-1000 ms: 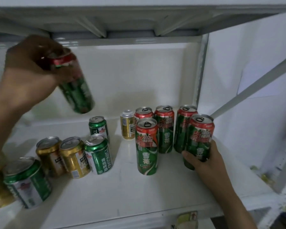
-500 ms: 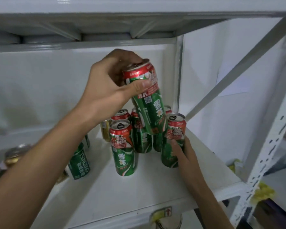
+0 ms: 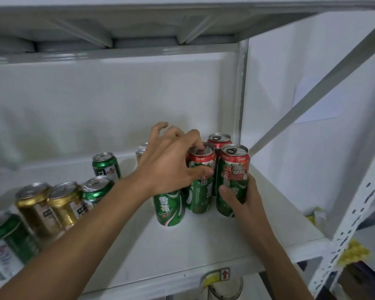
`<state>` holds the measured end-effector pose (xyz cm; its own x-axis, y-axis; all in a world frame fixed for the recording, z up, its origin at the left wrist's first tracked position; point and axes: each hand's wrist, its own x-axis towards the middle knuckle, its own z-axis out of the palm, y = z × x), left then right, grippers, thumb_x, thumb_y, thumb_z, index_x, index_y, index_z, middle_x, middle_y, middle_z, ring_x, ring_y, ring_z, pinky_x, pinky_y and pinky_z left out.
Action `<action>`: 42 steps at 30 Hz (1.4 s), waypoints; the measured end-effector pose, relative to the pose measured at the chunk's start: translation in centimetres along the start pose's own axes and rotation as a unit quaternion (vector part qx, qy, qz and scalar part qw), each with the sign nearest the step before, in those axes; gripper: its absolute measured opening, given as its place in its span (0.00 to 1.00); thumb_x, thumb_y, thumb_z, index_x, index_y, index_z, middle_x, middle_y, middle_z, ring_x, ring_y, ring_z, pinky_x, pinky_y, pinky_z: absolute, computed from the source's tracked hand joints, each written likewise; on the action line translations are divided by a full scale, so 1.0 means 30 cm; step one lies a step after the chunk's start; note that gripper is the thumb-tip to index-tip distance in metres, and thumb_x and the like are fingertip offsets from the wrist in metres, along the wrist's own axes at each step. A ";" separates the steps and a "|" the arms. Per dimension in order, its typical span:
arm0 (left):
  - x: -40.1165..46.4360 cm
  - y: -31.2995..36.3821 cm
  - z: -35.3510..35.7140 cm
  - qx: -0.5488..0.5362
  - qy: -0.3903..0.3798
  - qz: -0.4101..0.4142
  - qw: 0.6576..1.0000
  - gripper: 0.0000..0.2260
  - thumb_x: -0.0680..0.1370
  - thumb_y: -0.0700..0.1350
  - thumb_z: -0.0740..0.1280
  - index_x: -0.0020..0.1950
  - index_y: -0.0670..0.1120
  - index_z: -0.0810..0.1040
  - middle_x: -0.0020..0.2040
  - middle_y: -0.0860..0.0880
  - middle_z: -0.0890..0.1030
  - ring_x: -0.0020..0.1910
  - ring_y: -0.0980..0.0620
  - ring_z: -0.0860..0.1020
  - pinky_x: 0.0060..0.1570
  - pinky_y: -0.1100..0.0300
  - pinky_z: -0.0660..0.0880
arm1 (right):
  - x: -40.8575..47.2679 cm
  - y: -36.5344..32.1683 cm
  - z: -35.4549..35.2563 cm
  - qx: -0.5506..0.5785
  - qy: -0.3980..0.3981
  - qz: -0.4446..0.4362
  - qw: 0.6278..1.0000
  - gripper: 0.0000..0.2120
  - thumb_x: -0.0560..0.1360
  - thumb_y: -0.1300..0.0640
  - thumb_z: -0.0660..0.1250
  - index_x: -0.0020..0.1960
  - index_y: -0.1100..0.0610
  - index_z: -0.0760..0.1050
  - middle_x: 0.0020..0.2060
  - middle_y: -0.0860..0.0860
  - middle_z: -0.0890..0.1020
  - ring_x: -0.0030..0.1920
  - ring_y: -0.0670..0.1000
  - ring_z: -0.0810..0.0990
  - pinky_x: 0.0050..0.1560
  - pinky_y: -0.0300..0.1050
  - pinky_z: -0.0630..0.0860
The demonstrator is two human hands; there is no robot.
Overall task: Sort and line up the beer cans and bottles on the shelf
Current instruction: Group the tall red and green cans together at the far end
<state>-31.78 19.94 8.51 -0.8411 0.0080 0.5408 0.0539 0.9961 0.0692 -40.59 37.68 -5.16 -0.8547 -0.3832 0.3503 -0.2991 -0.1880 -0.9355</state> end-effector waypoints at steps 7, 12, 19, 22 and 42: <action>0.001 -0.010 0.000 0.106 -0.058 0.026 0.992 0.25 0.72 0.72 0.56 0.58 0.56 0.67 0.46 0.59 0.82 0.60 0.55 0.75 0.79 0.43 0.41 | 0.020 0.029 0.007 -0.040 -0.008 -0.008 0.999 0.46 0.60 0.43 0.85 0.72 0.44 0.63 0.57 0.37 0.81 0.58 0.41 0.83 0.52 0.45 0.84; -0.025 -0.034 0.001 0.104 -0.049 0.043 0.993 0.23 0.74 0.70 0.56 0.58 0.55 0.67 0.51 0.59 0.81 0.62 0.51 0.75 0.79 0.39 0.48 | 0.051 0.028 -0.006 -0.052 -0.002 0.003 0.999 0.42 0.58 0.50 0.84 0.65 0.47 0.64 0.56 0.43 0.80 0.50 0.36 0.83 0.45 0.40 0.84; -0.130 -0.052 0.002 -0.057 0.046 -0.080 0.994 0.42 0.66 0.78 0.65 0.76 0.62 0.67 0.82 0.57 0.60 0.80 0.54 0.60 0.80 0.44 0.51 | 0.123 0.009 -0.080 -0.060 -0.114 0.005 0.992 0.52 0.58 0.46 0.86 0.75 0.49 0.63 0.66 0.48 0.80 0.66 0.50 0.80 0.64 0.60 0.79; -0.223 -0.013 0.042 -0.305 0.159 -0.216 0.914 0.49 0.61 0.74 0.74 0.79 0.65 0.61 0.82 0.62 0.56 0.78 0.60 0.59 0.75 0.53 0.61 | 0.137 -0.007 -0.112 -0.060 -0.156 0.027 0.986 0.55 0.54 0.36 0.85 0.75 0.44 0.64 0.66 0.43 0.81 0.66 0.48 0.80 0.67 0.60 0.77; -0.249 -0.159 0.227 -0.514 0.027 -0.271 0.814 0.43 0.65 0.38 0.84 0.74 0.54 0.67 0.60 0.52 0.85 0.59 0.51 0.85 0.61 0.47 0.81 | 0.165 0.026 -0.005 -0.059 -0.142 -0.006 0.988 0.50 0.60 0.52 0.85 0.76 0.52 0.64 0.66 0.50 0.81 0.66 0.52 0.81 0.63 0.56 0.80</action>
<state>-29.41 15.71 -1.56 -0.8679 -0.4393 0.2318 0.1280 0.2532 0.9589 -45.11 35.76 -4.18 -0.7030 -0.6225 0.3439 -0.3695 -0.0935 -0.9245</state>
